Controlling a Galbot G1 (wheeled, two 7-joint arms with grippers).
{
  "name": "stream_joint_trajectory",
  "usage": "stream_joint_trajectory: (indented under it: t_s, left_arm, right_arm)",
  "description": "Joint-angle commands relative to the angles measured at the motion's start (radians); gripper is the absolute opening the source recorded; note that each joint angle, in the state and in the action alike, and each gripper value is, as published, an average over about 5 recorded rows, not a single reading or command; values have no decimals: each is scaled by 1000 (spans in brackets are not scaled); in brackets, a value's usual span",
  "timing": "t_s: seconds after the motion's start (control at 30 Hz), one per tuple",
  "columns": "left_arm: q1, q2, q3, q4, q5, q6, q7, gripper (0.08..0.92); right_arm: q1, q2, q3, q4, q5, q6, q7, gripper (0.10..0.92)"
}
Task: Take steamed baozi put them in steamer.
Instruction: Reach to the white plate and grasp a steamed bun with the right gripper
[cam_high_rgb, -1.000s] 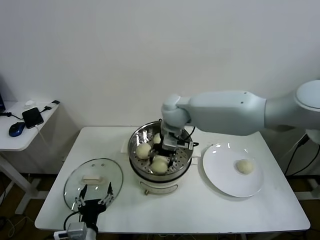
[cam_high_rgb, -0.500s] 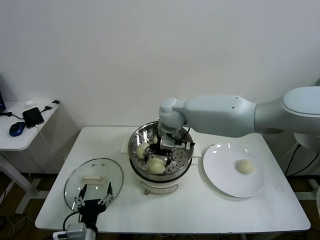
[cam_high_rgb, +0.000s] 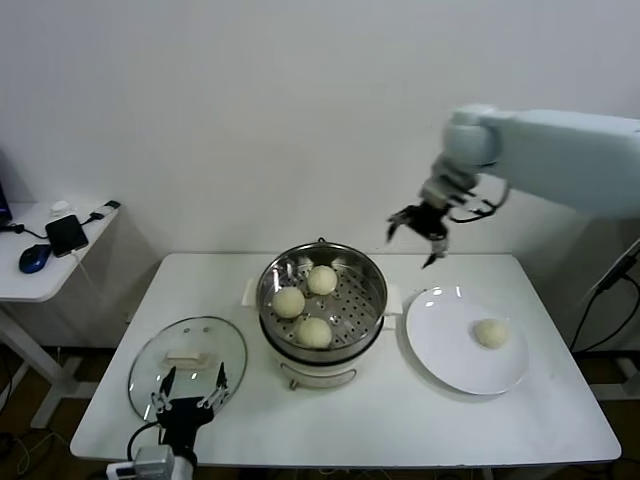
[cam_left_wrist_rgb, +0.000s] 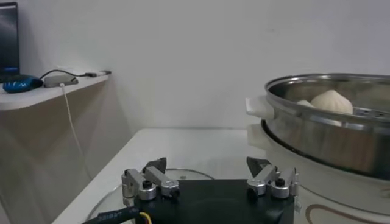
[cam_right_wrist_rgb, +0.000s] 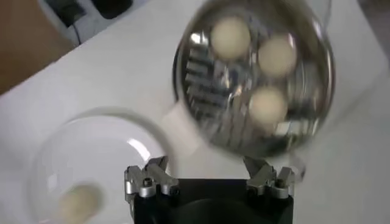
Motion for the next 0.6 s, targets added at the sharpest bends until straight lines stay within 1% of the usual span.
stream_joint_trajectory:
  t_s: [0.03, 0.13, 0.27, 0.47, 0.6]
  left_arm:
    - [1, -1, 0, 7, 2, 0, 0, 823]
    - [4, -3, -3, 12, 2, -1, 0, 823]
    - [9, -6, -7, 15, 2, -2, 0, 823]
    - [11, -15, -10, 22, 6, -2, -1, 823]
    - [11, -19, -11, 26, 12, -1, -1, 823]
  right_arm:
    - [-179, -378, 2, -8, -38, -348, 30, 823]
    - [-373, -389, 154, -51, -128, -363, 46, 823]
    - [-591, -350, 344, -166, -226, -354, 57, 823]
    - [-767, -243, 515, -323, -304, -326, 62, 823]
    - [-818, -178, 572, -383, -320, -322, 77, 823]
